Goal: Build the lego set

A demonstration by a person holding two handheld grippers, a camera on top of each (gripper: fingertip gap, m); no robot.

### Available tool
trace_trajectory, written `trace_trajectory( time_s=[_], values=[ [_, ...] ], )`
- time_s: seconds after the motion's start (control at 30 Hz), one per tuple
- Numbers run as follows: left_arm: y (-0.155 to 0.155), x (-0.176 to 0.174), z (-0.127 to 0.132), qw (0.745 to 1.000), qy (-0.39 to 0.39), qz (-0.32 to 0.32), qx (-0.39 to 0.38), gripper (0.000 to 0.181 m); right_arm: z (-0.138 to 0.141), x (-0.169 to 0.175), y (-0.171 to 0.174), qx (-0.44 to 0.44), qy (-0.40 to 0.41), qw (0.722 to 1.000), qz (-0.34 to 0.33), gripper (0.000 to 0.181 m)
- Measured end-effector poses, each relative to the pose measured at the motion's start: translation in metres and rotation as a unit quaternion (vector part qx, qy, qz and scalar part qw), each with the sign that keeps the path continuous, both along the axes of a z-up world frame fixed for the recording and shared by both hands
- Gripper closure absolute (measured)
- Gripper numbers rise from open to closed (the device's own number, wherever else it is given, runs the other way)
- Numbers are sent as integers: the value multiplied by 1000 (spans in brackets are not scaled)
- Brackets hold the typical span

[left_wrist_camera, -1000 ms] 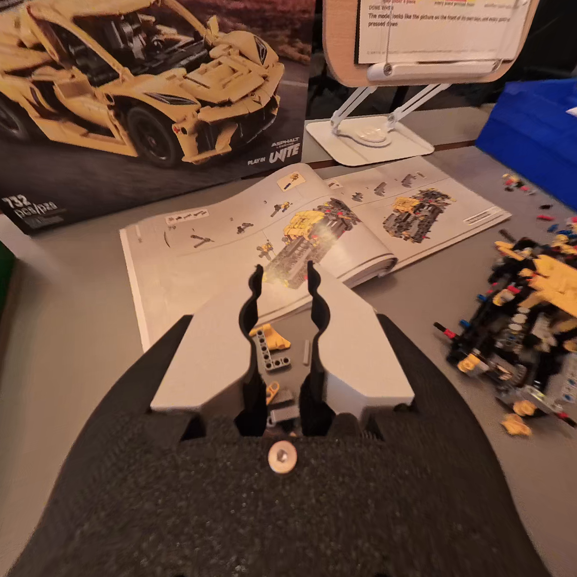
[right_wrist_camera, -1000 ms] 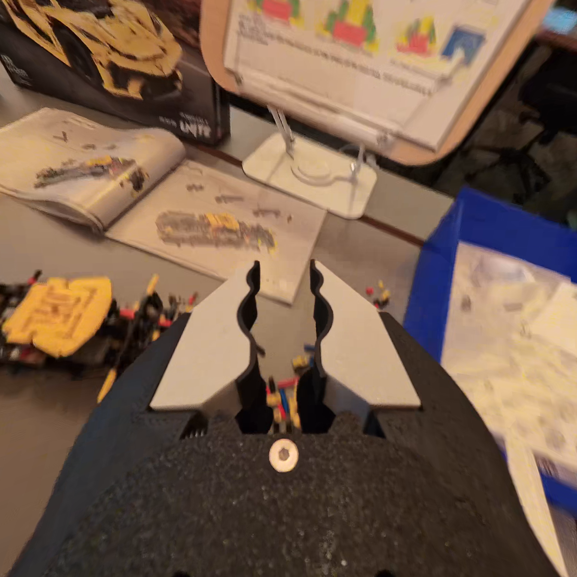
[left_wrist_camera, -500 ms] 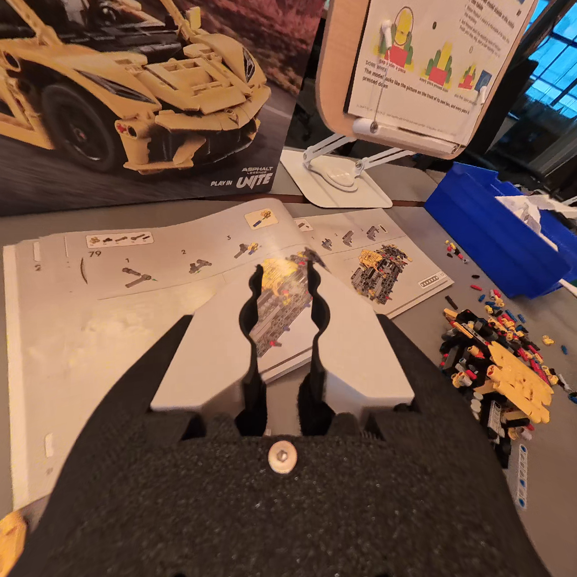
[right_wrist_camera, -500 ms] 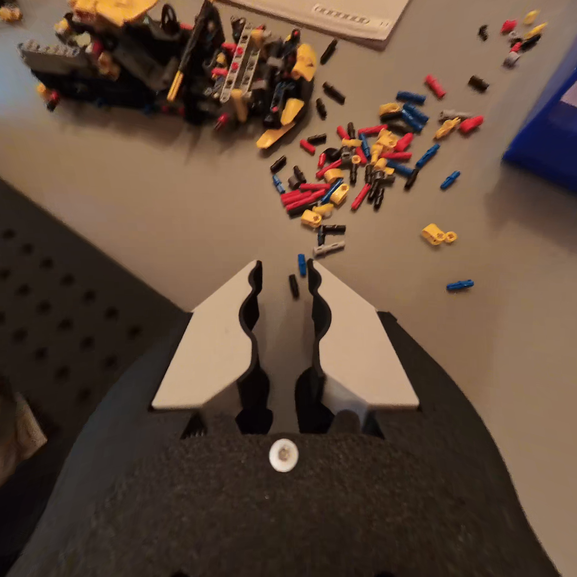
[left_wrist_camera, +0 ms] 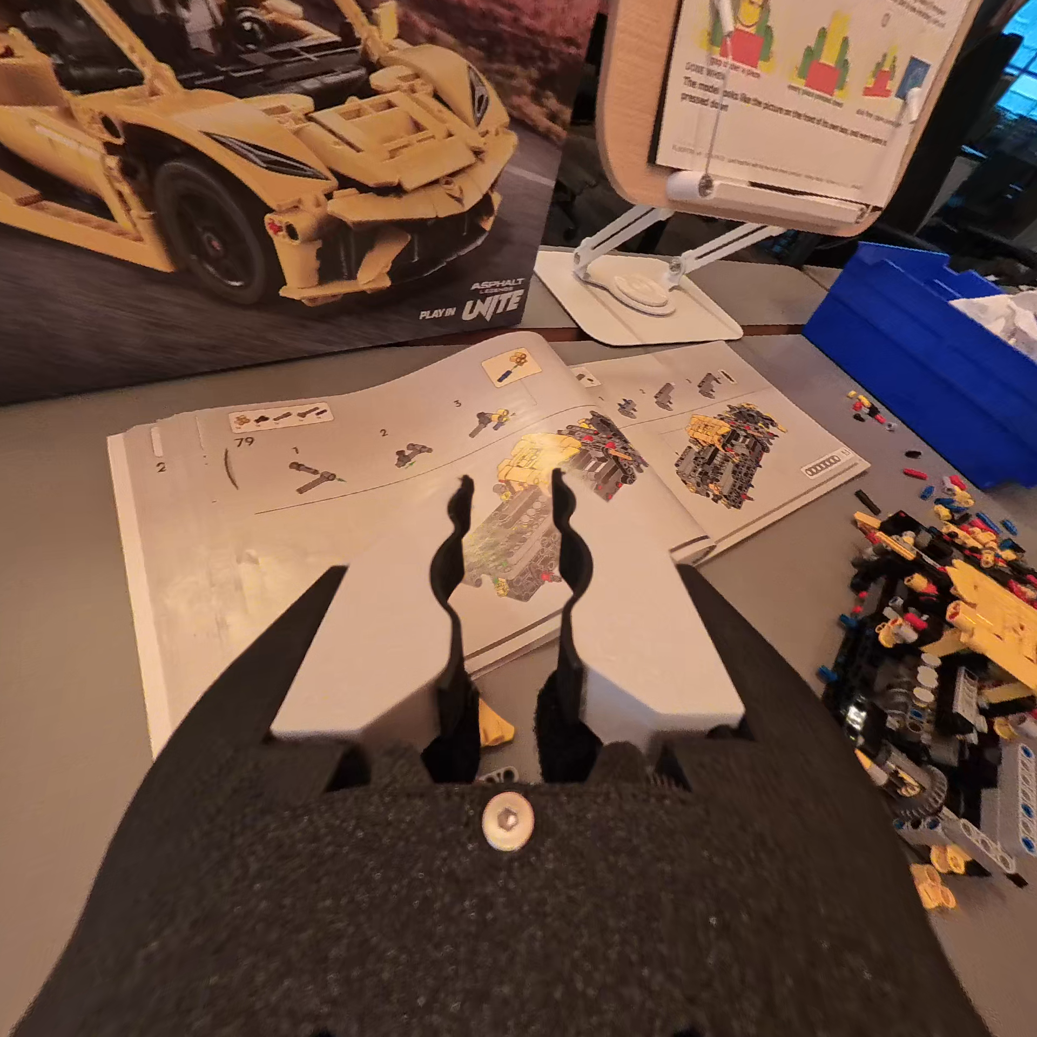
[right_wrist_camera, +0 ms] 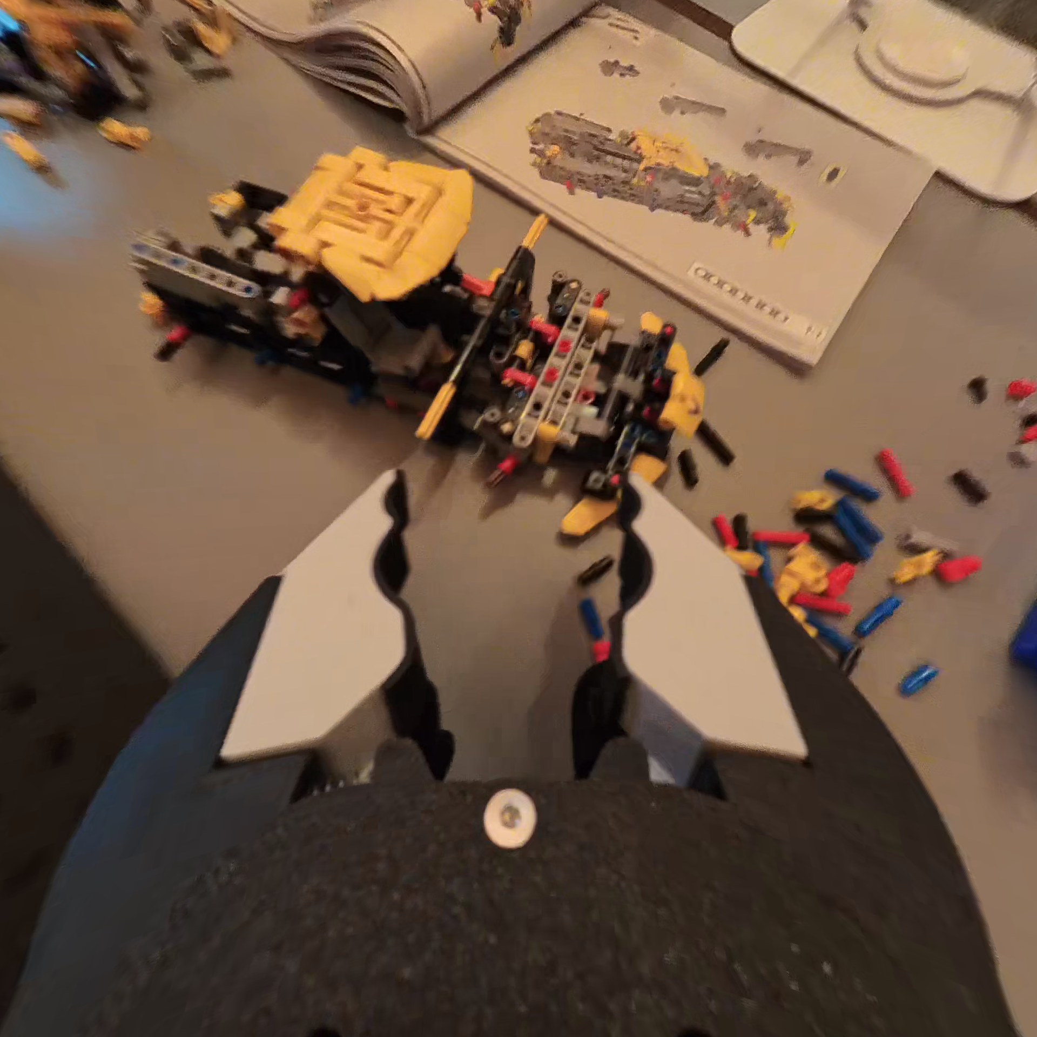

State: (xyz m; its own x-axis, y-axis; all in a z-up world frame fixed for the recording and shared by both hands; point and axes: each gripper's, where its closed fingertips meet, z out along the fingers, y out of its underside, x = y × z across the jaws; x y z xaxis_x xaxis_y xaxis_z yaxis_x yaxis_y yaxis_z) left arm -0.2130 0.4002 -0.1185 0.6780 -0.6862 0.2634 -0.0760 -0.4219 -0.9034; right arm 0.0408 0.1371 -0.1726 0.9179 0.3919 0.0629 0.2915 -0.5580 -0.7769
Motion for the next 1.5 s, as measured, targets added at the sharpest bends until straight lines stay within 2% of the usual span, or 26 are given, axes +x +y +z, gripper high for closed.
trace_trajectory(
  time_s=[0.03, 0.1, 0.13, 0.17, 0.23, 0.27, 0.33, 0.47, 0.57, 0.67, 0.83, 1.07, 1.17, 1.27, 1.33, 1.37, 1.43, 1.5],
  values=[
    [-2, 1, 2, 1000, 2, -4, 5, 153, -2, 0, 8, -2, -20, 1000, 5, 97],
    [-7, 4, 4, 1000, 9, -14, 14, 153, -2, 0, 18, -10, -7, 1000, 10, 81],
    [-12, 8, 4, 999, 15, -32, 14, 153, -5, 0, 20, -21, 4, 1000, 13, 74],
    [-26, 15, 4, 997, 18, -75, 6, 153, -10, 3, 21, -35, 4, 999, 14, 70],
    [-80, 33, -1, 976, 16, -213, -42, 150, -13, 9, 23, -45, 15, 999, 10, 65],
    [-110, 38, -5, 960, 24, -272, -61, 140, -14, 8, 25, -49, 35, 998, 11, 65],
    [-157, 42, -22, 938, 81, -335, -35, 120, -21, 8, 27, -68, 36, 997, 10, 65],
    [-216, 55, -59, 903, 175, -391, -41, 112, -34, -5, 28, -97, 7, 995, 29, 65],
    [-228, 61, -68, 898, 190, -395, -40, 114, -34, -17, 29, -98, -4, 995, 34, 73],
    [-217, 50, -79, 900, 225, -372, -35, 115, -36, -29, 36, -91, -18, 995, 37, 74],
    [-203, 25, -89, 900, 256, -351, -45, 117, -33, -54, 56, -92, 9, 994, 53, 82],
    [-196, 12, -88, 909, 234, -340, -64, 116, -34, -68, 66, -100, -3, 992, 70, 78],
    [-200, 4, -82, 904, 216, -360, -79, 116, -28, -60, 69, -96, 4, 993, 67, 83],
    [-179, -7, -55, 920, 179, -343, -63, 116, -9, -39, 78, -68, 31, 996, 38, 88],
    [-147, -11, -30, 944, 132, -299, -52, 116, 3, -23, 86, -43, 53, 998, 15, 94],
    [-123, -15, -20, 959, 114, -256, -47, 116, 9, -14, 91, -25, 64, 998, -1, 97],
    [-62, -30, -13, 985, 106, -124, -51, 116, 18, 1, 104, 11, 85, 996, -36, 104],
    [-18, -49, -18, 992, 105, -7, -75, 116, 24, 13, 115, 47, 99, 991, -70, 107]
  ],
)
